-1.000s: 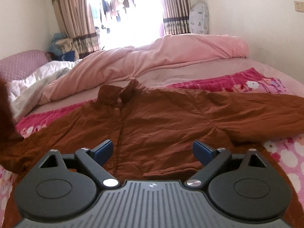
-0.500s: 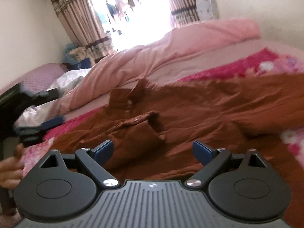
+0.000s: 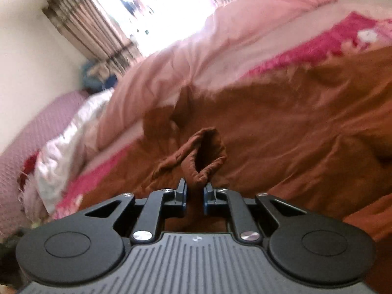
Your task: Fold large clothes
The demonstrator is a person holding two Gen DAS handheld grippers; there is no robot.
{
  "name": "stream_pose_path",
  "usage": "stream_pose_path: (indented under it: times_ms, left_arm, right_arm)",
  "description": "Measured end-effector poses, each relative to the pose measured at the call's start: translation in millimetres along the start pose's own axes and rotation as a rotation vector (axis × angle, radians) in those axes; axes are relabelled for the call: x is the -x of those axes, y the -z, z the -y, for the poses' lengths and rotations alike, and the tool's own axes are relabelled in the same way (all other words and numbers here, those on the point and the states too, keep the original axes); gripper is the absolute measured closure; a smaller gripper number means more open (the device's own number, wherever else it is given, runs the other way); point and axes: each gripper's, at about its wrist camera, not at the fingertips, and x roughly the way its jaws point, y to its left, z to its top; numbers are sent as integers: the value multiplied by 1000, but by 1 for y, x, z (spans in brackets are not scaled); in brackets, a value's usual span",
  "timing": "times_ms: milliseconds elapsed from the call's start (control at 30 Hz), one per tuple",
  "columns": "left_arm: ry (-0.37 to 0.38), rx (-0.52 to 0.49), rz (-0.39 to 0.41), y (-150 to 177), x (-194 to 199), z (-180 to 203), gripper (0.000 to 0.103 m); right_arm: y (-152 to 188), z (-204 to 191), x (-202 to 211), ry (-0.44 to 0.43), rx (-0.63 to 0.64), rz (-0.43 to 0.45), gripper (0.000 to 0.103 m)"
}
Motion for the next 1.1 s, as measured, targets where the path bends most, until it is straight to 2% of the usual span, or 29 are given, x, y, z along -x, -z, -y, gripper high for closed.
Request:
stream_pose_path:
  times_ms: [100,167,233,300,333,367,400,533,600,700,900,967,1100]
  left_arm:
    - [-19,11,-48,6,-15,-14,31]
    - [-34,-3,-66,11,-24,-17,30]
    - [-43,-32,-69,15,-29,-17,30]
    - [-54,-55,-71,15,-27,-13,30]
    - [-61,-64,-72,13,-25,-10,30]
    - [-63,-71,-71,12,-21,-8,30]
    - [-65,-87,-64,10,-16,-4,30]
    - [-117,-149,-39,7,3,13,30]
    - [-122,-179,-25,8,6,20,30]
    - [-136,-209,-39,13,0,25,30]
    - [-173,-207,-112,27,-28,18,30]
    - [-179,-215,-111,30,-31,18,30]
    - [-193,-239,-102,28,-24,27,30]
  right_arm:
    - [6,10,6,60,4,10,90]
    - [13,21,-4,110,3,-24,90]
    - [22,38,-15,105,-46,-72,88]
    - [27,41,-15,95,-47,-65,86]
    - [26,38,-11,98,-37,-60,80]
    - [24,32,-5,107,-20,-45,69]
    - [21,25,3,119,-2,-25,66]
    - [13,-14,31,154,159,116,66]
    - [9,-29,33,127,224,144,65]
    - [10,-41,19,89,270,105,64]
    - [24,-22,-24,155,235,-24,64]
    - [27,-13,-31,157,211,-41,69]
    - [21,-4,-8,106,149,-26,68]
